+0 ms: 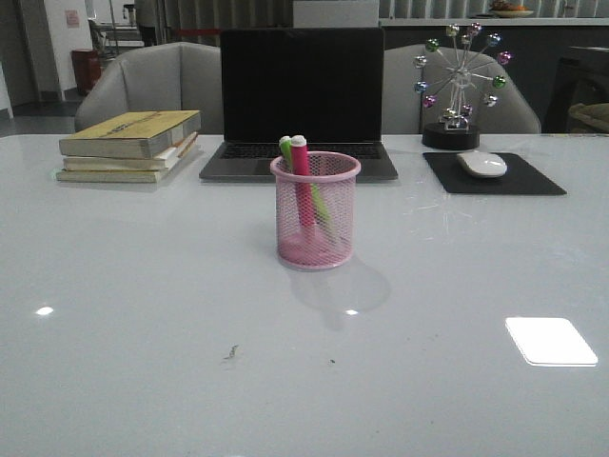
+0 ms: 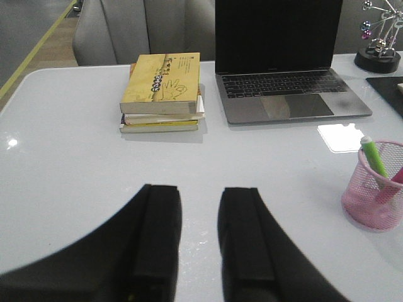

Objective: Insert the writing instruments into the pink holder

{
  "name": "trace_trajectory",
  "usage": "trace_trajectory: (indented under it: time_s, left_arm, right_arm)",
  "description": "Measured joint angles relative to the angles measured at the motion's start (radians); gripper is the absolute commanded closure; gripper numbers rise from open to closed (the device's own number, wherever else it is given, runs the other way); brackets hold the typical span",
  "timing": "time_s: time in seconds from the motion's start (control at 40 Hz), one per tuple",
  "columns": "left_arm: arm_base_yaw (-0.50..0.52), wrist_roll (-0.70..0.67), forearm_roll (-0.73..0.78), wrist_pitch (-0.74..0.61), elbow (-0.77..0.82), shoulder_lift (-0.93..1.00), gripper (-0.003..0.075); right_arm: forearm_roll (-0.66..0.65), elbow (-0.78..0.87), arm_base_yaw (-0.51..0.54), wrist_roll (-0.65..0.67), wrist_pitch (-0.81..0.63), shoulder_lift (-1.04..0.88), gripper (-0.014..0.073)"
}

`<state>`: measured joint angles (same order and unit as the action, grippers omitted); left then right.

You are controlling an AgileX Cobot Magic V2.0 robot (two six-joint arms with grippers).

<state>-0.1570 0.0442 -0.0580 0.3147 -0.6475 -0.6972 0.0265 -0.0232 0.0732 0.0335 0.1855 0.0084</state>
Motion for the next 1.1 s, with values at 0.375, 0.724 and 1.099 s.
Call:
trace_trajectory:
  time_s: [0.375, 0.724, 1.099]
  left_arm:
    - [0.000, 0.000, 0.000, 0.000, 0.000, 0.000, 0.0474]
    - [0.000, 0.000, 0.000, 0.000, 0.000, 0.000, 0.0474]
    - [0.000, 0.000, 0.000, 0.000, 0.000, 0.000, 0.0474]
  right_arm:
    - [0.012, 0.054, 0.000, 0.002, -0.009, -0.017, 0.0572]
    - [0.015, 0.054, 0.000, 0.002, -0.005, -0.017, 0.0572]
    - [0.015, 0.054, 0.000, 0.002, -0.005, -0.017, 0.0572]
